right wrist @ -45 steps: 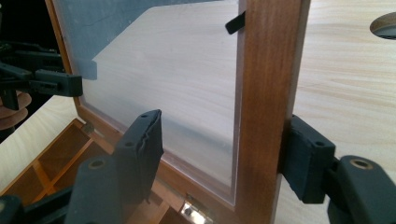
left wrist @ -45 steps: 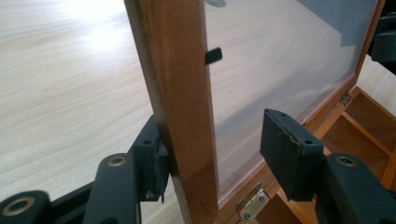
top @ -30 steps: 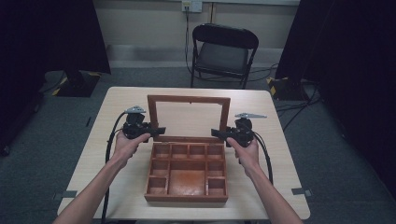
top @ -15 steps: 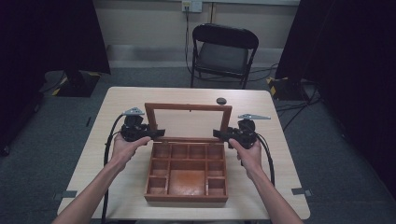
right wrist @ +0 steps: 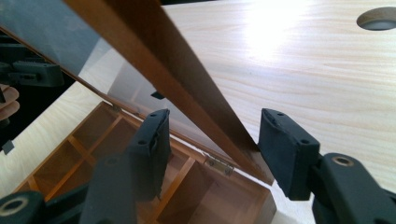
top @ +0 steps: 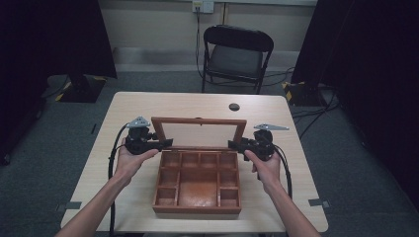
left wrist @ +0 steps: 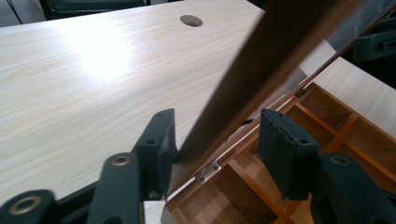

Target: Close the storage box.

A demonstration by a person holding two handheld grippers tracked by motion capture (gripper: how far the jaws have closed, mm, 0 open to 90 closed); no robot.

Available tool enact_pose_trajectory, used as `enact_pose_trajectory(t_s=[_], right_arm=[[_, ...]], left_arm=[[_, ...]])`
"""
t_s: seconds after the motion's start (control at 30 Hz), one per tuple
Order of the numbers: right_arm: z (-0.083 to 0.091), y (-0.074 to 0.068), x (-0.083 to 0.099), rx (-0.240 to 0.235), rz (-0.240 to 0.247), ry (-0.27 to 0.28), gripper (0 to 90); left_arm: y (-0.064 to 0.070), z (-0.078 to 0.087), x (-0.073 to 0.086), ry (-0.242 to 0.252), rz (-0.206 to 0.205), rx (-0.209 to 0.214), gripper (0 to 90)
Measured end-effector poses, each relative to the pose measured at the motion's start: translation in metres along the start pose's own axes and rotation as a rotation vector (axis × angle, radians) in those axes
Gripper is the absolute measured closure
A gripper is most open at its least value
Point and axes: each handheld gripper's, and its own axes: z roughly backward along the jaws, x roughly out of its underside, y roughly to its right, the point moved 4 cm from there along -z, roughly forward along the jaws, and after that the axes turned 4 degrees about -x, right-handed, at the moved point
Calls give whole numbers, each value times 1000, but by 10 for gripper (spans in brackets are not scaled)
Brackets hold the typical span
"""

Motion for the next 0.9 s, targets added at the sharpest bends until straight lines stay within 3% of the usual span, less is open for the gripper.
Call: enact_pose_trajectory(t_s=[0.1,0.37,0.53,0.7,0.77,0.9], right_arm=[[2,-2,2,8,14,-10,420],[15,4,6,28,-18,-59,295],[26,9,12,47,-11,-81,316],[37,16,15,63,-15,-74,405],[40,21,16,103,-22,-80,458],[40,18,11,93,-6,-84,489]], left_arm=[[1,2,2,-6,-15,15,482],[6,5,4,-9,-12,31,466],[5,5,5,-13,-11,40,454],[7,6,4,5,14,54,416],[9,5,4,9,18,58,396],[13,6,2,9,19,60,345]])
